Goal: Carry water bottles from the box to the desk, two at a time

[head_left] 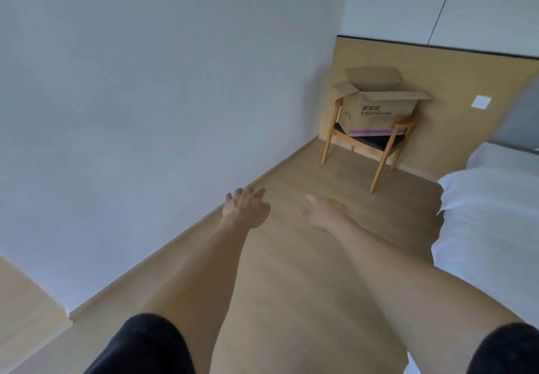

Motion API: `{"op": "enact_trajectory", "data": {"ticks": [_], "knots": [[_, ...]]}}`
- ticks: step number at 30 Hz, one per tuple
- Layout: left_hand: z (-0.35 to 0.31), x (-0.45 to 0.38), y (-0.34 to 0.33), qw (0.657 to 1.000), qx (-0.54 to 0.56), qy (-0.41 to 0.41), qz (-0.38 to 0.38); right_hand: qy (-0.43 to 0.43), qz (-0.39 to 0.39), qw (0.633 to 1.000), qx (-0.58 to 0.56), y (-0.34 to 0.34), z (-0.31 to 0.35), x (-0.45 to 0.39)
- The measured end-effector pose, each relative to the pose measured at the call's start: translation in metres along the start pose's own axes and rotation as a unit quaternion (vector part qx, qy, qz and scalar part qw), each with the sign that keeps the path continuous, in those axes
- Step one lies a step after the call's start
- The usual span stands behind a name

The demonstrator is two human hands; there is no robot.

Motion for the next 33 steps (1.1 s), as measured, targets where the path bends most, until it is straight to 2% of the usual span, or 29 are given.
{"op": "enact_trajectory", "data": {"ticks": [5,13,20,27,33], "knots": [[-0.014,-0.104,0.039,0.998,-0.009,-0.063,-0.003,-0.061,-0.016,0.997,-0.033,0.039,-0.013,-0.064],[-0.095,-0.231,0.044,0.987,-0.031,-0.159,0.016,-0.155,-0.037,0.985,-0.069,0.078,-0.083,-0.143],[-0.166,-0.358,0.05,0.98,-0.064,-0.187,0.023,-0.165,-0.031,0.981,-0.098,0.105,-0.163,-0.261],[-0.249,-0.497,0.078,0.982,-0.054,-0.183,0.017,-0.174,-0.036,0.977,-0.119,0.171,-0.25,-0.375],[-0.316,-0.585,0.089,0.98,-0.056,-0.192,0.016,-0.181,-0.048,0.975,-0.116,0.217,-0.312,-0.452]]}}
Point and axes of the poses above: each hand's wrist, its own x-axis away from the middle knuckle, its own y-axis out of the back of the hand, z = x × y, the point moved 5 cm from there along -x, towards the middle knuckle, and after that the axes turned 4 degrees about z, right-handed, at the moved point
